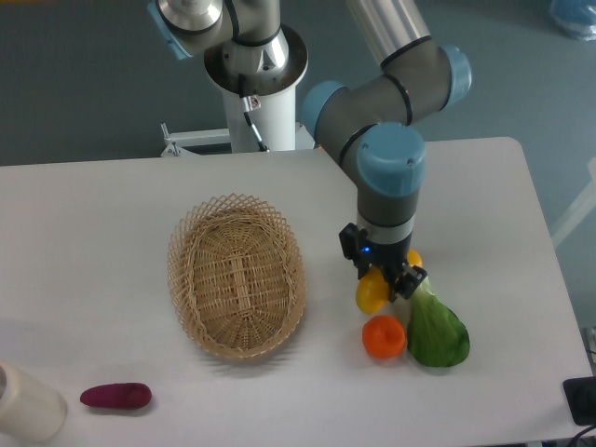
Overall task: Place the mango in the basket
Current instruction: 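Carry the yellow mango over to the wicker basket, then lower the mango into the basket and open the gripper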
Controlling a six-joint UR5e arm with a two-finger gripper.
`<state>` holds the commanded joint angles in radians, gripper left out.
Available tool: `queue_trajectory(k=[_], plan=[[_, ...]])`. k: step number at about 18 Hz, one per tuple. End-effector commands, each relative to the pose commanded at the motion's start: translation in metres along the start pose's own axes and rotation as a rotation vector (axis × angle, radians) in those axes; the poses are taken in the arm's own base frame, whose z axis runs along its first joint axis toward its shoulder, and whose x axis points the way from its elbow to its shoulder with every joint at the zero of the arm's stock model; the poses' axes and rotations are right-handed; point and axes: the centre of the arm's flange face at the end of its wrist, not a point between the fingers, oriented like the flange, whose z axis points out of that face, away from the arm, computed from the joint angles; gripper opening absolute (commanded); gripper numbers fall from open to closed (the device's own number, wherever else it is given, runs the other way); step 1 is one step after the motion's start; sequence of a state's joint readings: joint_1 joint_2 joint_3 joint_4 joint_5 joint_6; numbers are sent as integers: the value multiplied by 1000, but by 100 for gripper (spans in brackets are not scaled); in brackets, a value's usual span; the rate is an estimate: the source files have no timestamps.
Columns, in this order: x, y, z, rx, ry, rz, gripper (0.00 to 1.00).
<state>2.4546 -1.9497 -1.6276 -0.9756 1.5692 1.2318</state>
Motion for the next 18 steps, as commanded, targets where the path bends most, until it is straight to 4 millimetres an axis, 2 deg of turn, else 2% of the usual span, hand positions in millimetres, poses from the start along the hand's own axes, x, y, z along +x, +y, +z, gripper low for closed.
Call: queue_trajectory(k=[5, 8, 14, 18], plan=[[43, -52, -3, 3, 7, 39, 60], [73, -71, -7, 5, 18, 64, 60], [135, -67, -6, -5, 55, 117, 61], [164, -75, 2, -30, 73, 158, 63]])
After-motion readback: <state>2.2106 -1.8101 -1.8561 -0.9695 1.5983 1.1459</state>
